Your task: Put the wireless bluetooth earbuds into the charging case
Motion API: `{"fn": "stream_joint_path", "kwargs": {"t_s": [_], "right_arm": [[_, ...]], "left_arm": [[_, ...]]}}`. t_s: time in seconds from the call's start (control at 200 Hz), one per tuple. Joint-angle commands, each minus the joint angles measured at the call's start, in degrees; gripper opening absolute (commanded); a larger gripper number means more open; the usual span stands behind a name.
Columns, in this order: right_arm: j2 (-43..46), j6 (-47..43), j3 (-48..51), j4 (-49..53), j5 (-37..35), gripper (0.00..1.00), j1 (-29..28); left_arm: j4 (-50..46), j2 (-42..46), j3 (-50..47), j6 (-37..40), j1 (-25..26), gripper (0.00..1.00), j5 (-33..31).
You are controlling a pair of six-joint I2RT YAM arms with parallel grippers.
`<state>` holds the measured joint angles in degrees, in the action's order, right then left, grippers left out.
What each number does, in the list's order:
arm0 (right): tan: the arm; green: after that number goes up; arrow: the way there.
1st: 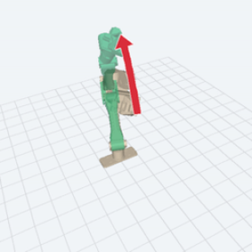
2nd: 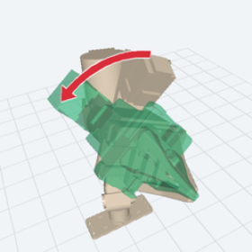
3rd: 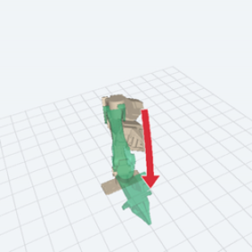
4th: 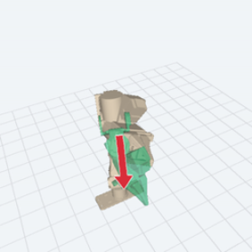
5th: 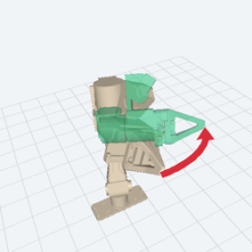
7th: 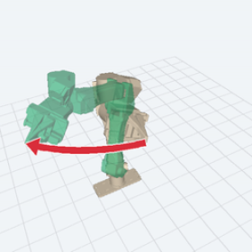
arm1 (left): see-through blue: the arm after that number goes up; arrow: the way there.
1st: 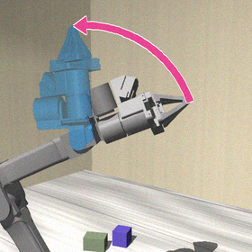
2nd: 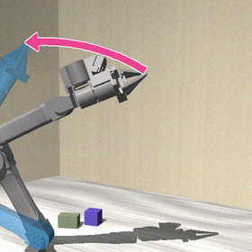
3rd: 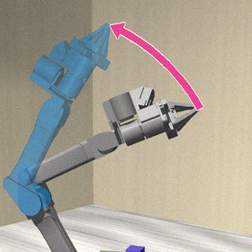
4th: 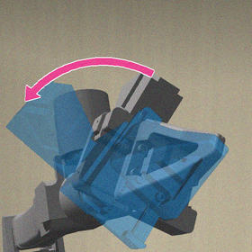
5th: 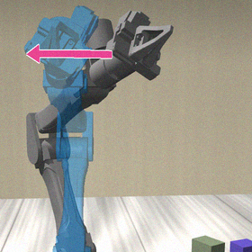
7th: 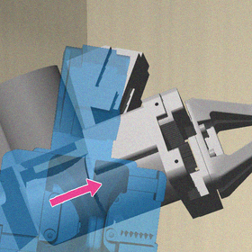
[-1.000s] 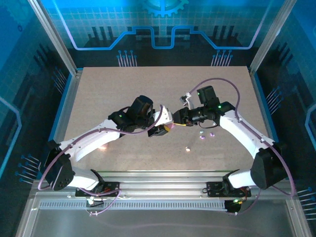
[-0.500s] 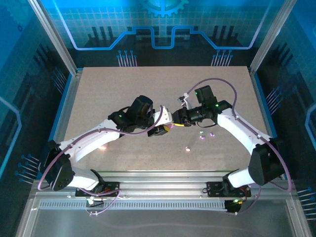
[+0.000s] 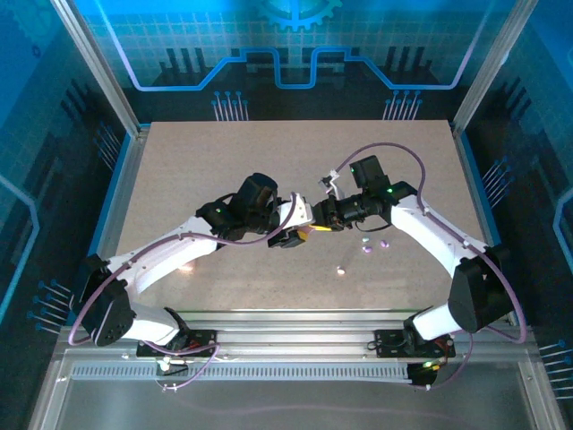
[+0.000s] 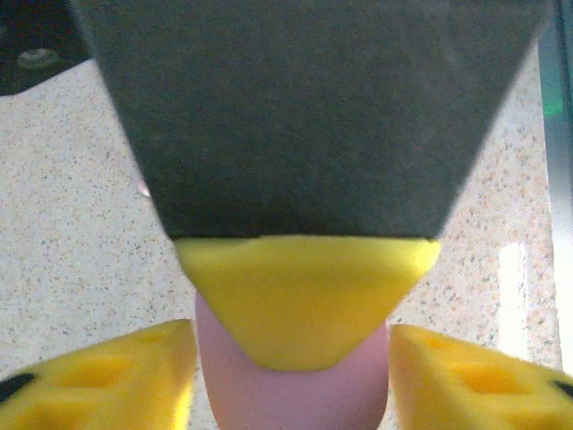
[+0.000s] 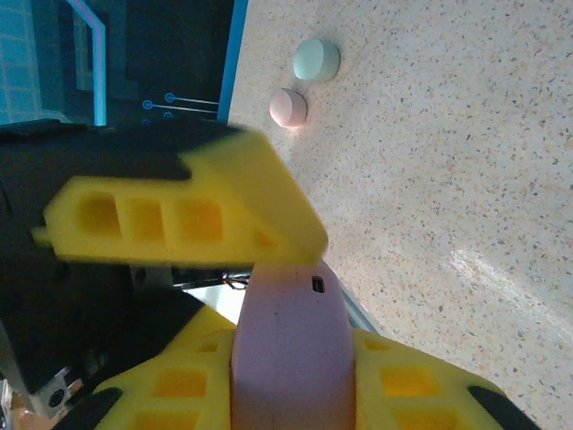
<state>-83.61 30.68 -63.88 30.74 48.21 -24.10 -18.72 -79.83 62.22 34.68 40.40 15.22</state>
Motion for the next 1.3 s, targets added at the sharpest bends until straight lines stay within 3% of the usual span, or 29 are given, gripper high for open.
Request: {"fn": "stream_joint_path", "kwargs": {"t_s": [0.0, 0.05, 0.145, 0.25, 0.355, 0.64, 1.081, 1.296], "right_arm": [[1.35, 1.64, -1.19, -1.48, 0.69, 0.18, -0.13], [2.71, 3.96, -0.38, -4.53, 1.88, 0.17, 0.49], [5.83, 11.31, 2.54, -13.89, 4.98, 0.15, 2.11], [8.62, 19.0, 4.98, -23.15, 7.46, 0.15, 3.81], [10.79, 25.4, 6.42, -30.02, 9.44, 0.14, 5.49], [12.95, 37.78, 6.82, -42.11, 10.9, 0.14, 5.61], [11.19, 39.88, 4.89, -44.89, 11.01, 0.16, 2.2], [10.52, 39.36, 4.73, -43.86, 10.69, 0.17, 2.03]], "left_arm": [[4.31, 3.12, 0.68, -0.86, 0.37, 0.68, -0.01], [8.71, 4.75, -1.61, -3.17, -0.05, 0.83, 0.26], [20.91, 8.92, -7.72, -10.57, -2.51, 0.88, 3.2], [32.83, 12.62, -13.19, -19.16, -5.48, 0.87, 5.46], [36.21, 14.12, -14.26, -24.43, -7.82, 0.86, 9.91], [51.82, 13.3, -17.4, -31.16, -8.04, 0.76, 14.44], [53.24, 10.06, -14.46, -30.55, -7.62, 0.68, 18.26], [54.5, 9.26, -13.41, -31.41, -7.29, 0.59, 18.66]]}}
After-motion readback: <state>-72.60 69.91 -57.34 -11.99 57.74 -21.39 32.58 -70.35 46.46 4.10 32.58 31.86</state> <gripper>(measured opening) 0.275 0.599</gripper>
